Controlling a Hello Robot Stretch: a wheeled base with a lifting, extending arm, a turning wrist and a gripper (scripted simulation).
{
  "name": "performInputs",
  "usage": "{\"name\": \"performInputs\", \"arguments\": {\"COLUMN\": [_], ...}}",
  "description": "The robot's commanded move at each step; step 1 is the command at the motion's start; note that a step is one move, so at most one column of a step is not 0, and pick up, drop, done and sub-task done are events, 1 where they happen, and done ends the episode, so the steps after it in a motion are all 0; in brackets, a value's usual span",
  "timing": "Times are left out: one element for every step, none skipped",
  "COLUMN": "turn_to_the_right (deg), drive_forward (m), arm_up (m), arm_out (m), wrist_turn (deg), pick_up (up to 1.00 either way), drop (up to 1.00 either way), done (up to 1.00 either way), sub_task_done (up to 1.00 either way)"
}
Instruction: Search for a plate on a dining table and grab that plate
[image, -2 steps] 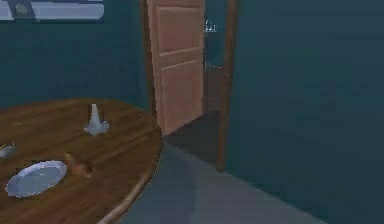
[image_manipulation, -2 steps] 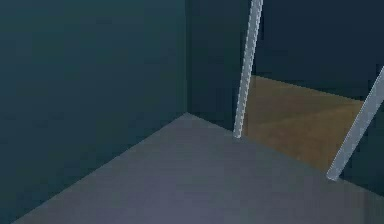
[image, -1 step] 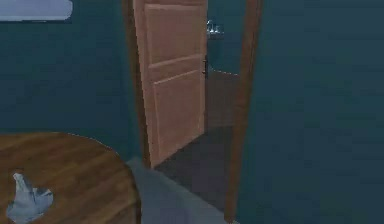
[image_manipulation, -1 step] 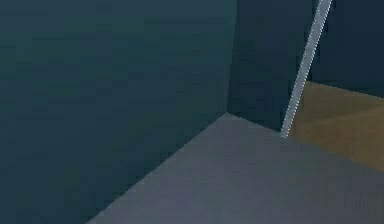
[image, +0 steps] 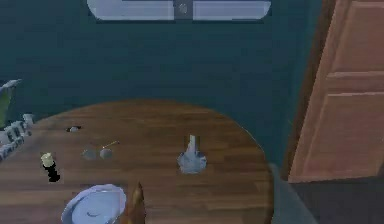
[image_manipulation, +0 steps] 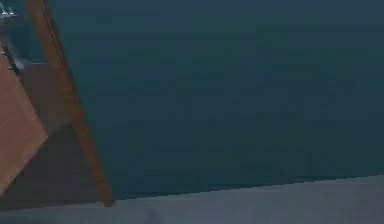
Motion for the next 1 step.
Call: {"name": "performInputs", "arguments": {"turn_to_the_right": [-45.0], "drive_forward": [0.0], "arm_up": [0.0], "arm_out": [0.0], "wrist_turn": [0.0], "pick_up": [0.0], "drop": [0.0], "done": [0.0], "sub_task_done": [0.0]}}
